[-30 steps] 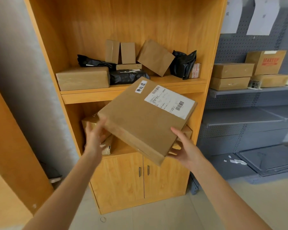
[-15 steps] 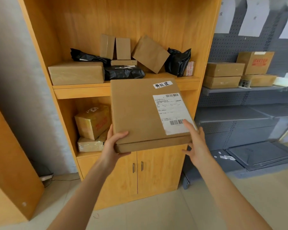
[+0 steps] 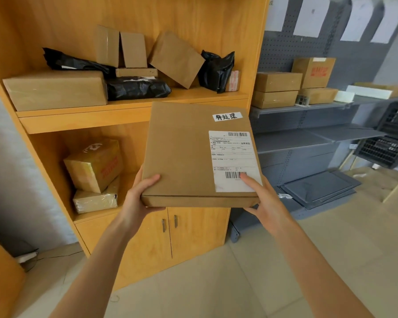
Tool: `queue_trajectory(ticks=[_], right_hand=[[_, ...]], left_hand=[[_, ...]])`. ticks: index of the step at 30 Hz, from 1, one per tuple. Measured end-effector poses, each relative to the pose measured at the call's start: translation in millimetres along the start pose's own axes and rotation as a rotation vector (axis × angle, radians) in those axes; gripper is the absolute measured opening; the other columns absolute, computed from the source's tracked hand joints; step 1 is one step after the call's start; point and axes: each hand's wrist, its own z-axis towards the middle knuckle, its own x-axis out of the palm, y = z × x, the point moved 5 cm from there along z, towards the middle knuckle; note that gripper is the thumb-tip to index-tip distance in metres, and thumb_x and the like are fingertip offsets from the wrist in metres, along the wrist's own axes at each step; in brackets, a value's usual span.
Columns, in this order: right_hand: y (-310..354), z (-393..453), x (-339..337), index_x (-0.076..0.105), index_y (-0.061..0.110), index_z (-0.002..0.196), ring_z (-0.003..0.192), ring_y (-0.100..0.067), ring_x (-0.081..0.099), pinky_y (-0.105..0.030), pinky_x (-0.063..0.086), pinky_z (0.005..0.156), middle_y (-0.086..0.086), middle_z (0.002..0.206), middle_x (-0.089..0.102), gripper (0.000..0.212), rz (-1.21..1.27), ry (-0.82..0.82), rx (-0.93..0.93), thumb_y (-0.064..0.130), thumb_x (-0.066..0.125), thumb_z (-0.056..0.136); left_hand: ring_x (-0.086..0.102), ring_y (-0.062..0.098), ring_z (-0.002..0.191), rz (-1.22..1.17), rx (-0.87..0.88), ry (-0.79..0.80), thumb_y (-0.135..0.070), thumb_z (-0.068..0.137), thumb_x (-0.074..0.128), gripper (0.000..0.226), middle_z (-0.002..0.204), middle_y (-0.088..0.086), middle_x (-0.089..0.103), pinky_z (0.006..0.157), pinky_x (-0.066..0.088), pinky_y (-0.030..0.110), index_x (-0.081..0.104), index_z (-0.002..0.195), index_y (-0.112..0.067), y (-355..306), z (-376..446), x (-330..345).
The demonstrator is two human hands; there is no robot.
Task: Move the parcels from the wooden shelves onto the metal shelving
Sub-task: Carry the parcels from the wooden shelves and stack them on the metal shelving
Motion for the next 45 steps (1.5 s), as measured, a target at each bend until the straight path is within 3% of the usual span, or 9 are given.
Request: queue_trajectory(ticks=[5,10,14,17,22,25,30,36,45], right_hand=[[-5.7,-10.5,-35.2,0.055,0.036,0.126,0.112,-0.013,0.059,-0.041,0.047,0.097,0.008,0.118,0.066,0.048,0.027,-0.145,0.004,0.030,0.071,0.081],[-0.6,-35.3,-97.6,0.053,0.033,0.129,0.109,-0.009,0.061,-0.032,0.048,0.091,0.011,0.117,0.067,0.052,0.033,-0.335,-0.051,0.030,0.071,0.080],[12.7,-58.1,-162.5,0.056,0.029,0.123,0.099,-0.004,0.066,-0.018,0.049,0.073,0.011,0.110,0.071,0.040,0.042,-0.473,-0.104,0.025,0.067,0.085],[21.6,-69.0,-210.3,0.058,0.028,0.120,0.097,-0.005,0.067,-0.018,0.049,0.071,0.010,0.109,0.071,0.036,0.051,-0.547,-0.130,0.024,0.066,0.086],[41.9,-72.6,-294.4,0.056,0.026,0.125,0.105,-0.010,0.065,-0.023,0.047,0.081,0.008,0.113,0.070,0.047,0.075,-0.612,-0.180,0.029,0.069,0.080],[57.5,-68.8,-347.0,0.054,0.025,0.128,0.108,-0.012,0.064,-0.025,0.046,0.083,0.007,0.114,0.070,0.057,0.091,-0.646,-0.207,0.034,0.071,0.074],[90.4,-58.5,-437.4,0.054,0.026,0.126,0.105,-0.011,0.065,-0.021,0.047,0.077,0.007,0.113,0.070,0.044,0.083,-0.701,-0.223,0.029,0.067,0.084],[124.1,-37.4,-523.2,0.053,0.025,0.124,0.106,-0.013,0.065,-0.026,0.049,0.081,0.005,0.114,0.070,0.058,0.076,-0.756,-0.256,0.037,0.071,0.070],[149.5,31.2,-644.4,0.054,0.024,0.126,0.105,-0.013,0.065,-0.026,0.047,0.081,0.006,0.112,0.071,0.054,0.077,-0.825,-0.263,0.035,0.070,0.076]], left_hand=[[0.054,0.016,0.101,0.031,-0.030,0.062,-0.053,0.053,0.067,0.090,0.114,-0.006,0.057,0.078,0.053,0.045,0.045,0.137,-0.029,17.0,25.3,32.6],[0.058,0.006,0.090,0.029,-0.076,0.212,-0.054,0.051,0.066,0.088,0.101,-0.015,0.065,0.072,0.044,0.029,0.052,0.133,-0.025,46.3,46.3,98.2],[0.060,0.001,0.096,0.038,-0.121,0.360,-0.051,0.058,0.070,0.084,0.111,-0.016,0.065,0.077,0.043,0.025,0.050,0.135,-0.024,69.7,55.5,174.3],[0.061,-0.005,0.096,0.047,-0.101,0.439,-0.041,0.066,0.068,0.069,0.111,-0.020,0.064,0.079,0.042,0.020,0.049,0.132,-0.031,80.1,60.8,232.9],[0.064,-0.002,0.093,0.100,-0.075,0.570,-0.039,0.063,0.072,0.084,0.117,-0.014,0.063,0.075,0.046,0.018,0.041,0.140,-0.030,93.3,77.0,335.7],[0.058,0.006,0.108,0.124,-0.074,0.625,-0.040,0.061,0.077,0.097,0.129,-0.012,0.056,0.085,0.046,0.025,0.030,0.146,-0.034,103.3,92.1,398.5],[0.055,0.008,0.113,0.140,-0.061,0.692,-0.047,0.046,0.082,0.111,0.131,-0.015,0.052,0.099,0.044,0.035,0.029,0.144,-0.040,114.2,108.3,500.8],[0.056,0.012,0.115,0.145,-0.046,0.762,-0.048,0.042,0.081,0.113,0.132,-0.012,0.053,0.095,0.046,0.034,0.031,0.143,-0.039,128.6,135.5,600.5],[0.056,0.010,0.116,0.139,-0.039,0.831,-0.050,0.044,0.081,0.111,0.133,-0.013,0.053,0.099,0.045,0.035,0.031,0.143,-0.040,175.4,210.0,730.4]])
